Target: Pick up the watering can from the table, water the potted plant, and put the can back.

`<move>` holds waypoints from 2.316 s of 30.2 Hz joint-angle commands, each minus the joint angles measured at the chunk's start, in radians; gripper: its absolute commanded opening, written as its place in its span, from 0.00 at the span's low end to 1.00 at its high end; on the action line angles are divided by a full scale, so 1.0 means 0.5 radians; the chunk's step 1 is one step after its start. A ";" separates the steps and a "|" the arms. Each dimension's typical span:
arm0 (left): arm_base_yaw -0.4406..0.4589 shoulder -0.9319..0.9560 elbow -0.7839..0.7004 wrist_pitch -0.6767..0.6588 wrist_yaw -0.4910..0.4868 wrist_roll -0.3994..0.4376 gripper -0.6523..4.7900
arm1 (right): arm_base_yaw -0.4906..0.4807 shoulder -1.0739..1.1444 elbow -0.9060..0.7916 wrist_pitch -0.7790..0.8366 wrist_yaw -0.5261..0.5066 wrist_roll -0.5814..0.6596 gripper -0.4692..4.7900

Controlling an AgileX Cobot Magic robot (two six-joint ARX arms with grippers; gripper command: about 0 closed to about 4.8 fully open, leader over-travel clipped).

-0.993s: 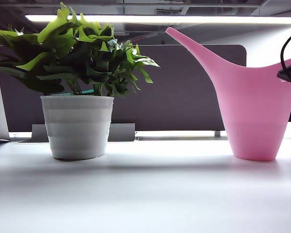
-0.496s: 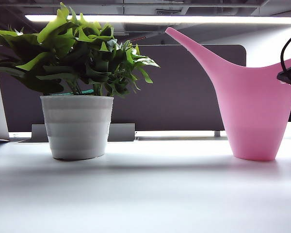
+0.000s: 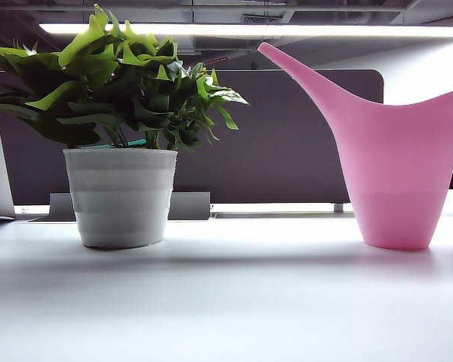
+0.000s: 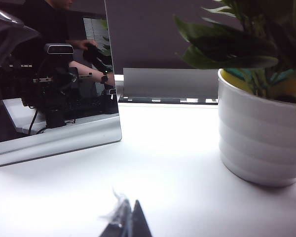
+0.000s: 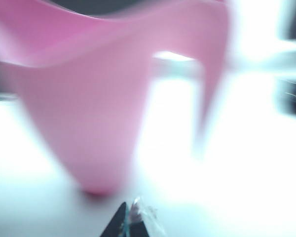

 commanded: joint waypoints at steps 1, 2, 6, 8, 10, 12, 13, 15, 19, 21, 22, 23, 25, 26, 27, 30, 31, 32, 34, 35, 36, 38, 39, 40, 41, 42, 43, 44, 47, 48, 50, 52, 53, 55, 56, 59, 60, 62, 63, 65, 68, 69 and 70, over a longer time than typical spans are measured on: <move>-0.001 0.002 0.002 0.014 0.001 -0.005 0.11 | 0.002 -0.356 -0.008 -0.450 0.498 -0.020 0.07; -0.001 0.002 0.002 0.014 0.001 -0.006 0.11 | 0.002 -0.446 -0.013 -0.520 0.552 -0.020 0.07; -0.001 0.002 0.002 0.014 0.001 -0.005 0.11 | -0.008 -0.819 -0.060 -0.744 0.573 -0.074 0.07; -0.001 0.002 0.002 0.014 0.000 -0.005 0.11 | -0.014 -0.998 -0.095 -0.838 0.561 -0.079 0.07; -0.001 0.002 0.002 0.014 0.001 -0.006 0.11 | -0.028 -1.141 -0.134 -0.888 0.506 -0.079 0.07; -0.001 0.002 0.002 0.014 0.001 -0.006 0.11 | -0.050 -1.270 -0.182 -0.907 0.417 -0.080 0.07; -0.001 0.002 0.002 0.014 0.001 -0.005 0.11 | -0.055 -1.330 -0.209 -0.907 0.352 -0.079 0.07; -0.001 0.002 0.002 0.014 0.001 -0.006 0.11 | -0.056 -1.343 -0.243 -0.868 0.250 -0.079 0.07; -0.001 0.002 0.002 0.012 0.001 -0.005 0.11 | -0.052 -1.340 -0.261 -0.906 0.136 -0.080 0.07; -0.001 0.002 0.002 0.011 0.002 -0.006 0.11 | -0.047 -1.340 -0.261 -0.933 0.137 -0.082 0.07; -0.001 0.002 0.002 0.008 0.000 -0.005 0.11 | -0.049 -1.340 -0.261 -0.943 0.137 -0.088 0.07; -0.001 0.002 0.002 0.008 0.001 -0.006 0.11 | -0.049 -1.340 -0.261 -0.948 0.137 -0.091 0.07; -0.001 0.002 0.002 0.008 0.001 -0.005 0.11 | -0.049 -1.340 -0.262 -0.948 0.137 -0.105 0.07; -0.001 0.002 0.002 0.008 0.001 -0.005 0.11 | -0.049 -1.340 -0.262 -0.947 0.137 -0.108 0.07; -0.001 0.002 0.002 0.008 0.001 -0.006 0.11 | -0.049 -1.340 -0.262 -0.948 0.137 -0.109 0.07; -0.001 0.002 0.002 0.008 0.001 -0.005 0.11 | -0.049 -1.340 -0.262 -0.947 0.137 -0.109 0.07; -0.001 0.002 0.002 0.008 0.001 -0.005 0.11 | -0.049 -1.340 -0.262 -0.947 0.137 -0.109 0.07; -0.001 0.002 0.002 0.008 0.001 -0.005 0.11 | -0.049 -1.340 -0.262 -0.946 0.137 -0.109 0.07; -0.001 0.002 0.002 0.008 0.001 -0.005 0.11 | -0.049 -1.340 -0.262 -0.945 0.137 -0.108 0.07; -0.001 0.002 0.002 0.008 0.001 -0.005 0.11 | -0.049 -1.340 -0.262 -0.938 0.136 -0.108 0.07; -0.001 0.002 0.002 0.008 0.001 -0.006 0.11 | -0.049 -1.340 -0.262 -0.932 0.136 -0.108 0.07; -0.001 0.002 0.002 0.008 0.001 -0.005 0.11 | -0.047 -1.340 -0.262 -0.913 0.125 -0.108 0.07; -0.001 0.002 0.002 0.008 0.001 -0.005 0.11 | -0.047 -1.340 -0.262 -0.901 0.121 -0.108 0.07; -0.001 0.002 0.002 0.008 0.001 -0.006 0.11 | -0.047 -1.340 -0.262 -0.891 0.121 -0.108 0.07; -0.001 0.002 0.002 0.008 0.001 -0.005 0.11 | -0.047 -1.340 -0.262 -0.882 0.122 -0.108 0.07; -0.001 0.002 0.002 0.008 0.001 -0.005 0.11 | -0.047 -1.340 -0.262 -0.878 0.122 -0.109 0.07; -0.001 0.002 0.002 0.008 0.001 -0.005 0.11 | -0.047 -1.340 -0.262 -0.877 0.123 -0.110 0.07; -0.001 0.002 0.002 0.008 0.001 -0.006 0.11 | -0.047 -1.340 -0.262 -0.878 0.123 -0.111 0.07; -0.001 0.002 0.002 0.008 0.001 -0.005 0.11 | -0.047 -1.340 -0.262 -0.878 0.122 -0.117 0.07; -0.001 0.002 0.002 0.008 0.001 -0.006 0.11 | -0.047 -1.340 -0.262 -0.878 0.122 -0.117 0.07; -0.001 0.002 0.002 0.008 0.001 -0.005 0.11 | -0.047 -1.340 -0.262 -0.878 0.122 -0.117 0.07; -0.001 0.003 0.002 0.008 0.001 -0.005 0.11 | -0.047 -1.340 -0.262 -0.878 0.122 -0.117 0.07; -0.001 0.003 0.002 0.008 0.001 -0.005 0.11 | -0.047 -1.340 -0.262 -0.879 0.122 -0.116 0.07; -0.001 0.002 0.002 0.008 0.001 -0.006 0.11 | -0.047 -1.340 -0.261 -0.882 0.123 -0.113 0.07; -0.001 0.002 0.002 0.008 0.001 -0.005 0.11 | -0.047 -1.340 -0.261 -0.884 0.124 -0.113 0.07; -0.001 0.002 0.002 0.008 0.001 -0.005 0.11 | -0.047 -1.340 -0.261 -0.886 0.125 -0.113 0.07; -0.001 0.002 0.002 0.008 0.001 -0.005 0.11 | -0.047 -1.340 -0.261 -0.886 0.124 -0.113 0.07; -0.001 0.002 0.002 0.008 0.001 -0.005 0.11 | -0.047 -1.340 -0.261 -0.886 0.124 -0.113 0.07; -0.001 0.003 0.002 0.008 0.001 -0.005 0.11 | -0.047 -1.340 -0.261 -0.887 0.124 -0.113 0.07; -0.001 0.003 0.002 0.008 0.001 -0.006 0.11 | -0.047 -1.340 -0.261 -0.887 0.125 -0.113 0.07; -0.001 0.002 0.002 0.008 0.001 -0.006 0.11 | -0.047 -1.340 -0.260 -0.887 0.124 -0.113 0.07; -0.001 0.003 0.002 0.008 0.001 -0.005 0.11 | -0.047 -1.340 -0.260 -0.887 0.124 -0.113 0.07; -0.001 0.002 0.002 0.008 0.001 -0.005 0.11 | -0.047 -1.340 -0.260 -0.886 0.124 -0.113 0.07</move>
